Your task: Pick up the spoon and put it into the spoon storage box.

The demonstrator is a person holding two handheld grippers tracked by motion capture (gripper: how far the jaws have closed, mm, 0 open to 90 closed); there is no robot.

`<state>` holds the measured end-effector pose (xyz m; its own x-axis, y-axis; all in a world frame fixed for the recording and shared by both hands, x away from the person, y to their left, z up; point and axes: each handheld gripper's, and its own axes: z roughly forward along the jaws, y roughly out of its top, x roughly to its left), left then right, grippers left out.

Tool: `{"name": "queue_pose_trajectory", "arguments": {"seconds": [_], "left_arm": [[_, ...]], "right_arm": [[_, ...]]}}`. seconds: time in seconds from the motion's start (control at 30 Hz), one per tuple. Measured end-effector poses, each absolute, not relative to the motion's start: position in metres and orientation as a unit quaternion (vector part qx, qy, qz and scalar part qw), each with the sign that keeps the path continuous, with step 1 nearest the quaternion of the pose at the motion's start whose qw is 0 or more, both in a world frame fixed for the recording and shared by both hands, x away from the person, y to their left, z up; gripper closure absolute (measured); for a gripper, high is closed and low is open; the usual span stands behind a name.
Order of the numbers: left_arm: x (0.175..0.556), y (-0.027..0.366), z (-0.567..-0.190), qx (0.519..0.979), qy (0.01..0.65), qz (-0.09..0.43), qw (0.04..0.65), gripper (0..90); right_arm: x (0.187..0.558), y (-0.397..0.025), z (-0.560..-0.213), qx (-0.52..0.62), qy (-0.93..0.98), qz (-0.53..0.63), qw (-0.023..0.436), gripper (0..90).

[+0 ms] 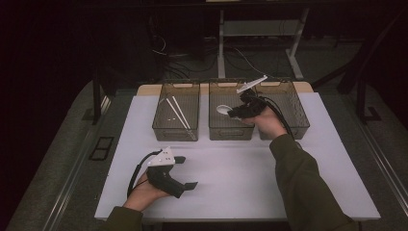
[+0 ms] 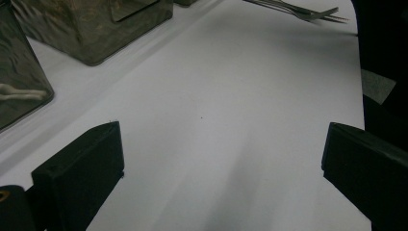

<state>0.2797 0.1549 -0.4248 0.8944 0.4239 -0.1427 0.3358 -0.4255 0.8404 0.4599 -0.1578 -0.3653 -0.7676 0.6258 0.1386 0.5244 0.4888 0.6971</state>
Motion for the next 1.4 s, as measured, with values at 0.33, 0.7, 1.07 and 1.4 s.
{"name": "queue_pose_trajectory", "arguments": {"seconds": [0.33,0.7,1.07,1.4], "left_arm": [[0.280,0.155,-0.425,0.844,0.223,0.045,0.485,0.3],[0.280,0.154,-0.425,0.844,0.223,0.044,0.485,0.4],[0.279,0.154,-0.425,0.844,0.225,0.044,0.485,0.4],[0.280,0.154,-0.425,0.843,0.227,0.043,0.487,0.4]], "right_arm": [[0.464,-0.146,-0.380,0.339,0.867,0.361,0.058,80.9],[0.464,-0.140,-0.385,0.341,0.875,0.340,0.050,76.4],[0.459,-0.151,-0.369,0.347,0.858,0.376,0.047,58.9],[0.438,-0.170,-0.354,0.341,0.849,0.402,0.041,47.4]]}}
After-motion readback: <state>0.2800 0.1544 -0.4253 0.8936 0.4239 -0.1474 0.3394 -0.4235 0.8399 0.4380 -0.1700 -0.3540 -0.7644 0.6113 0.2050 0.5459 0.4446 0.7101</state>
